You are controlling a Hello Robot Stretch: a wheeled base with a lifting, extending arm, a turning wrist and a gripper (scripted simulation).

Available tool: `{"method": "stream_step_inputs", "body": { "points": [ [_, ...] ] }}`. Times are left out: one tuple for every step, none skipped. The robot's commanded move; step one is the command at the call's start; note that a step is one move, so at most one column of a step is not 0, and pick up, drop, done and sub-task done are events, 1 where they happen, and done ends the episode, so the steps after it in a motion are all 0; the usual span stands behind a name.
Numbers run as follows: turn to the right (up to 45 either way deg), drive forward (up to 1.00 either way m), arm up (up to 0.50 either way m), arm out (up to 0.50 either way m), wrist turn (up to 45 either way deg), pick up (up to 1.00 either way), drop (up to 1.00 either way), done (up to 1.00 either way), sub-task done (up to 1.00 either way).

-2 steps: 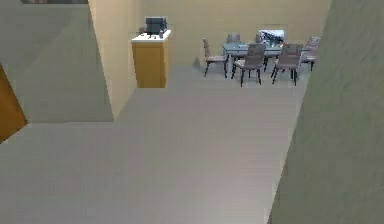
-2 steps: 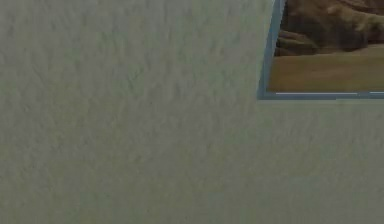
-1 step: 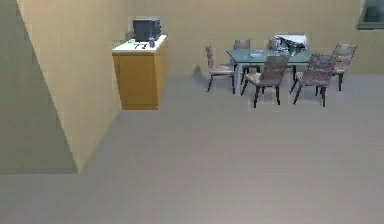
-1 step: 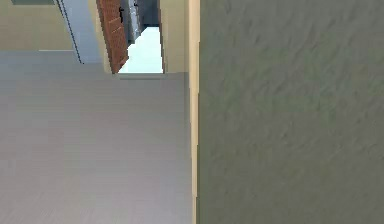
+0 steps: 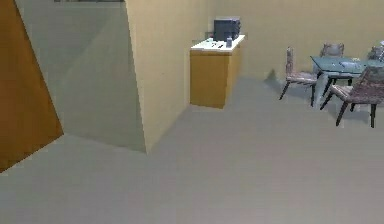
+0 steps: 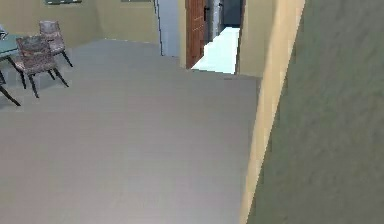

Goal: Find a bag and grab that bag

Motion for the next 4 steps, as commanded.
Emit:
{"method": "stream_step_inputs", "body": {
  "points": [
    [0.0, 0.10, 0.00, 0.00, 0.0, 0.00, 0.00, 0.00, 0.00],
    [45.0, 0.00, 0.00, 0.00, 0.0, 0.00, 0.00, 0.00, 0.00],
    [18.0, 0.00, 0.00, 0.00, 0.0, 0.00, 0.00, 0.00, 0.00],
    [0.0, 0.45, 0.00, 0.00, 0.0, 0.00, 0.00, 0.00, 0.00]
  ]
}}
